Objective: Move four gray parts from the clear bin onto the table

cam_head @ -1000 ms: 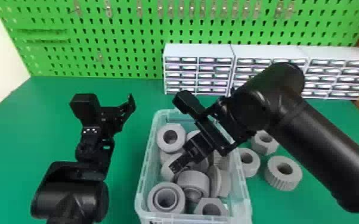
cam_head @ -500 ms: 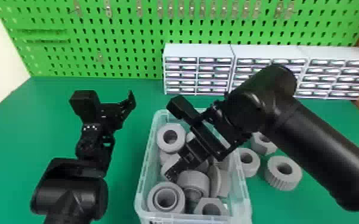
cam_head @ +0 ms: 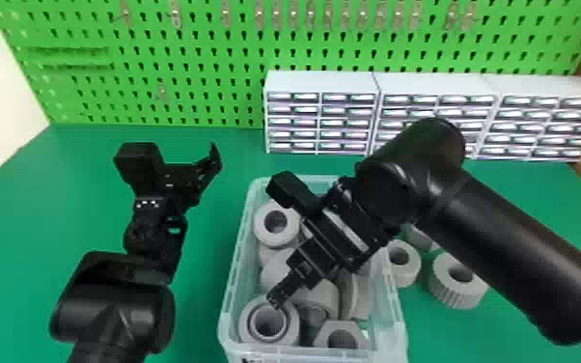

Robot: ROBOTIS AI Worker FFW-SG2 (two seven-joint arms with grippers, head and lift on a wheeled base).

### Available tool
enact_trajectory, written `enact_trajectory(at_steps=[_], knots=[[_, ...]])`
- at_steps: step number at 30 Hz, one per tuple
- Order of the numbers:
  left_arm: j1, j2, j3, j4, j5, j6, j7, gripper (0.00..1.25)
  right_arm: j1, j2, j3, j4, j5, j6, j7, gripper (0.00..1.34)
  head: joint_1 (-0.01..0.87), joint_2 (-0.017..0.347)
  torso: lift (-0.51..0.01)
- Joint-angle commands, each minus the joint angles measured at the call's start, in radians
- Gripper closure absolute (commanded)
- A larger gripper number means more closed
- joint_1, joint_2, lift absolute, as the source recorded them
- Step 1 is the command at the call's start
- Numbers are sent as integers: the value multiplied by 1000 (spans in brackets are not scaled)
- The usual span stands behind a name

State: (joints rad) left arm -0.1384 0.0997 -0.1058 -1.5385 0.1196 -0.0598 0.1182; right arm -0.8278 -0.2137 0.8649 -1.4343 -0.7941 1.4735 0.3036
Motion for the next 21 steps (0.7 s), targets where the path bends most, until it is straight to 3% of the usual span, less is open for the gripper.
enact_trajectory(at_steps=[1,21], knots=[[-1,2,2,0,0,0,0,142,-2,2,13,14,-2,-1,0,536,693,72,-52],[-10,5,-2,0,2,0,1,142,-22,11,80,63,-48,-27,0,536,693,72,-52]])
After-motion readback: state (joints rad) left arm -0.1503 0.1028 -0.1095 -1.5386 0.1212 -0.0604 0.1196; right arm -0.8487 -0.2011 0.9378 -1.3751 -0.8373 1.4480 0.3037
